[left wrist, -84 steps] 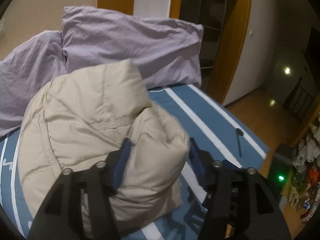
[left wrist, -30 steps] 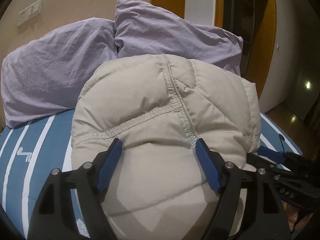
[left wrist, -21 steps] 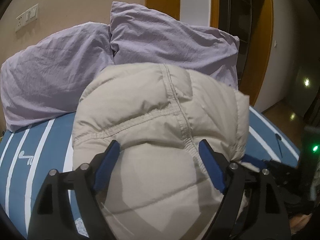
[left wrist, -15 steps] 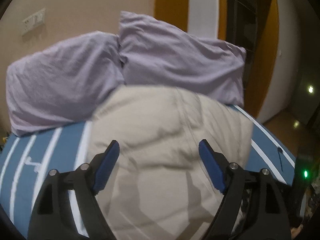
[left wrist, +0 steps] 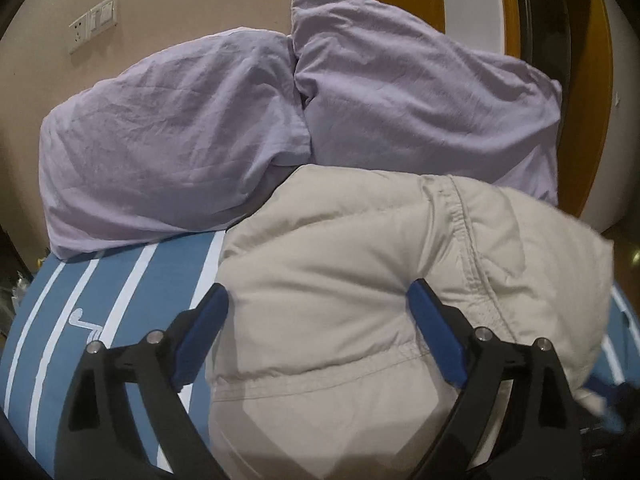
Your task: Fold large clothes
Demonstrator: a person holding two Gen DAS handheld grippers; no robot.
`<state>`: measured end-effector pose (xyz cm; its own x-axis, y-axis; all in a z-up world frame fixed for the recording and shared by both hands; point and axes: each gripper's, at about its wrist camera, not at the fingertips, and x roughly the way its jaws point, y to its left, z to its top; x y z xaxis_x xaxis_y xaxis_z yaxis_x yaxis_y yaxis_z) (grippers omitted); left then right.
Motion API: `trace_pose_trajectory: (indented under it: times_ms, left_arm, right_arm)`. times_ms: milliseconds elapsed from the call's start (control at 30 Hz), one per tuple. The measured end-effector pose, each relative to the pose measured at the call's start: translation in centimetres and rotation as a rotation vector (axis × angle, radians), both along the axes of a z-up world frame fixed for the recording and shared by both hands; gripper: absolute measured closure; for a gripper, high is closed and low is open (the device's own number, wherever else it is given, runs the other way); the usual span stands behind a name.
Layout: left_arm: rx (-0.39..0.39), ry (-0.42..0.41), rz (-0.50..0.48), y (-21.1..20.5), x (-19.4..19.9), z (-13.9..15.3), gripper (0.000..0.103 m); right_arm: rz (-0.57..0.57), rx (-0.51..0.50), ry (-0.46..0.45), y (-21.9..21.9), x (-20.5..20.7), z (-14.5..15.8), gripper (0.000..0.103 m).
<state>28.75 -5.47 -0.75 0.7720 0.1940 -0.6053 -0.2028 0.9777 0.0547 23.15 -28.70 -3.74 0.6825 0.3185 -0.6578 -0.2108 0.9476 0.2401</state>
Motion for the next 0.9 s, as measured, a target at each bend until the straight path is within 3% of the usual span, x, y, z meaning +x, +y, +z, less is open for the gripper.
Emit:
trace_pose_trajectory:
  times_ms: [267,333,467,633,800,900]
  left_arm:
    - [-0.003,0.008,0.003,0.4,0.6,-1.3,0.010]
    - [-0.004,0.008,0.003,0.4,0.6,-1.3,0.010]
    - [-0.012,0.011,-0.001,0.4,0.8,-1.6,0.010]
    - [-0.024,0.010,-0.008,0.4,0.9,-1.9,0.010]
    - [-0.046,-0.003,-0.019,0.7,0.8,-2.0,0.010]
    - [-0.084,-0.018,-0.042,0.9,0.7,-1.9,0.008]
  right_arm:
    - [0.007,0.056,-0.089,0.6,2.6,5.8,0.051]
    - [0.002,0.040,-0.090,1.3,4.0,6.3,0.051]
    - [-0.021,-0.013,-0.107,3.4,6.5,7.0,0.036]
    - [-0.035,-0.031,-0.147,5.3,8.7,8.2,0.035]
    - [-0.099,-0.105,-0.121,5.9,11.7,6.3,0.035]
    - [-0.123,-0.071,-0.007,4.8,13.8,2.7,0.036]
